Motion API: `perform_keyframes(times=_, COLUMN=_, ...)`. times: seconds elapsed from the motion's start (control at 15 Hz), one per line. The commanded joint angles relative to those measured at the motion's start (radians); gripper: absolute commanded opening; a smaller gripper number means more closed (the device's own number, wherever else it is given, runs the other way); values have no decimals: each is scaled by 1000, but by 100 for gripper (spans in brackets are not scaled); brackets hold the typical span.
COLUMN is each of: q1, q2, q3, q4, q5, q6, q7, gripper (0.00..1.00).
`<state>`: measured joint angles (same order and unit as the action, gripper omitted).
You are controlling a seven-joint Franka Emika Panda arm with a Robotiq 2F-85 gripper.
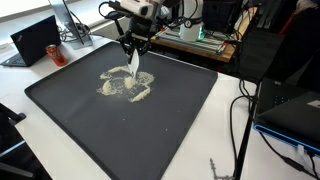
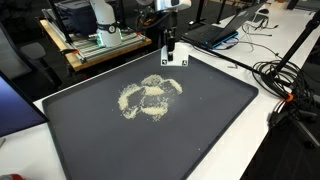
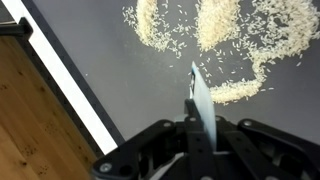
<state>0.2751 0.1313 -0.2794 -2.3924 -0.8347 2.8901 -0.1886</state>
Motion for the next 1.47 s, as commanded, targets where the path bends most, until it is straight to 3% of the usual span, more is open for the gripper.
perform_keyframes(times=0.0, q1=64, q2=-21, q3=8, q4=-1, q5=-86, q6=-95, q7=119, gripper=1)
perform_keyframes(times=0.47, q1=162, q2=-1, q3=49, q4=9, q5=-71, q6=-292, q7=218, gripper=1)
perform_keyframes(times=0.53, q1=57, q2=-4, q3=172, q4=12, q5=-77, q6=-341, q7=226, gripper=1)
perform_keyframes(times=0.8, q1=1, q2=-4, q3=280, q4=12, q5=-70, q6=-423, q7=214, gripper=1)
perform_keyframes(times=1.07, q1=-37, q2=-9, q3=336, q4=2, q5=-114, q6=-387, q7=217, gripper=1)
perform_keyframes(times=1.4, q1=-63, q2=-12, q3=357, q4=-9, q5=-224, q6=-303, q7=226, gripper=1)
